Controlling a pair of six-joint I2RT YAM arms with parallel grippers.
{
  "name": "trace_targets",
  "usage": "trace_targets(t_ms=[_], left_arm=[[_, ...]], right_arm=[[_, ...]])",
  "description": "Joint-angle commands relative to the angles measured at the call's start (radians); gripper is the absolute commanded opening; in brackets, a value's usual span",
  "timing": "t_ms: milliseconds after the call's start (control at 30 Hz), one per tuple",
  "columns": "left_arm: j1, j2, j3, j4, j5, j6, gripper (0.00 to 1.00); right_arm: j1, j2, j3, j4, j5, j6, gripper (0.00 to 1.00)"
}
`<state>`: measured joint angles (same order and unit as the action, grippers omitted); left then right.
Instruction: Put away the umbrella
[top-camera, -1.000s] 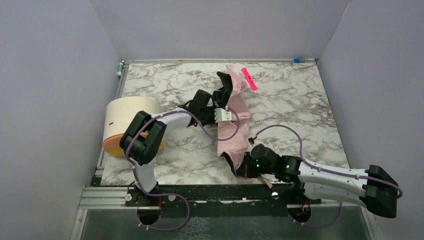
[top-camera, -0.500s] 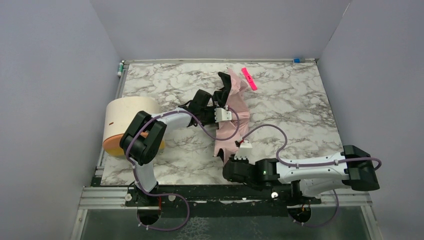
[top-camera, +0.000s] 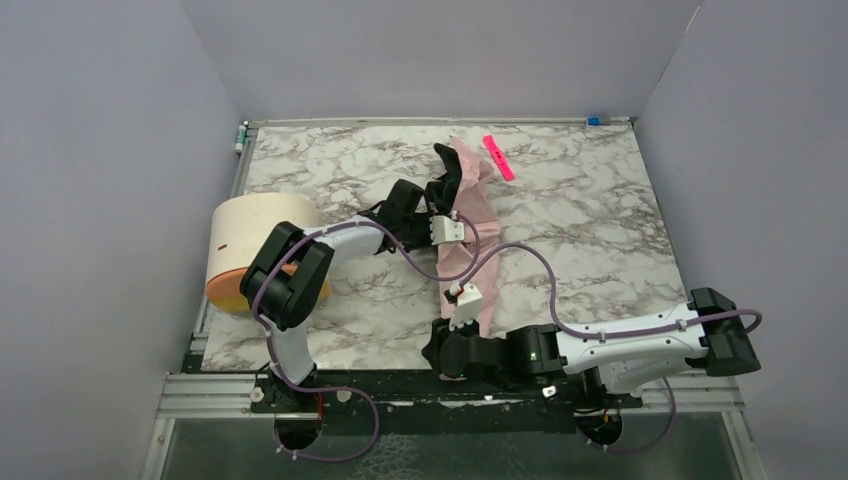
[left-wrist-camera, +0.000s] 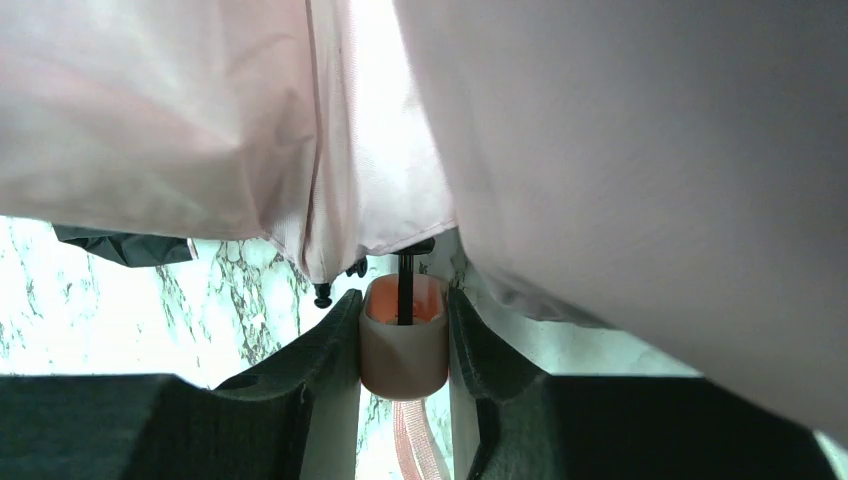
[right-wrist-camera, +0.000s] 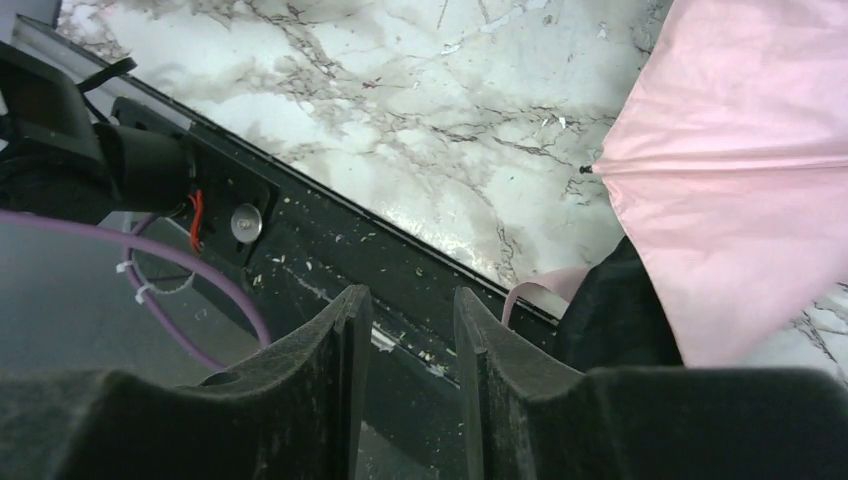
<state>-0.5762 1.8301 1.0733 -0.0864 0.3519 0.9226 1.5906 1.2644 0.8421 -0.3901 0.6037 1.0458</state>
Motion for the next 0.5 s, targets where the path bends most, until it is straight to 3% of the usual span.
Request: trace_targets(t_ms=[0, 67, 133, 333, 467], left_arm=[[-0.001, 0.06, -0.019, -0.065, -0.022, -0.021, 0.0], [-0.001, 0.061, -0.019, -0.066, -0.02, -0.021, 0.0], [-0.001, 0.06, -0.021, -0.066, -0.018, -0.021, 0.0], [-0.001, 0.062, -0.02, -0.07, -0.016, -0.019, 0.0], [-0.001, 0.07, -0.01, -0.081, -0.012, -0.02, 0.0]], right_arm=[[0.019, -0.052, -0.012, -0.035, 0.01, -0.015, 0.42], [0.02, -0.069, -0.009, -0.08, 0.01, -0.031, 0.46], [0.019, -0.082, 0.012, -0.163, 0.009, -0.042, 0.56], [0.0, -0.091, 0.091, -0.629, -0.004, 0.166, 0.77], [-0.059, -0.14, 0.018, -0.612, -0.073, 0.154, 0.78]])
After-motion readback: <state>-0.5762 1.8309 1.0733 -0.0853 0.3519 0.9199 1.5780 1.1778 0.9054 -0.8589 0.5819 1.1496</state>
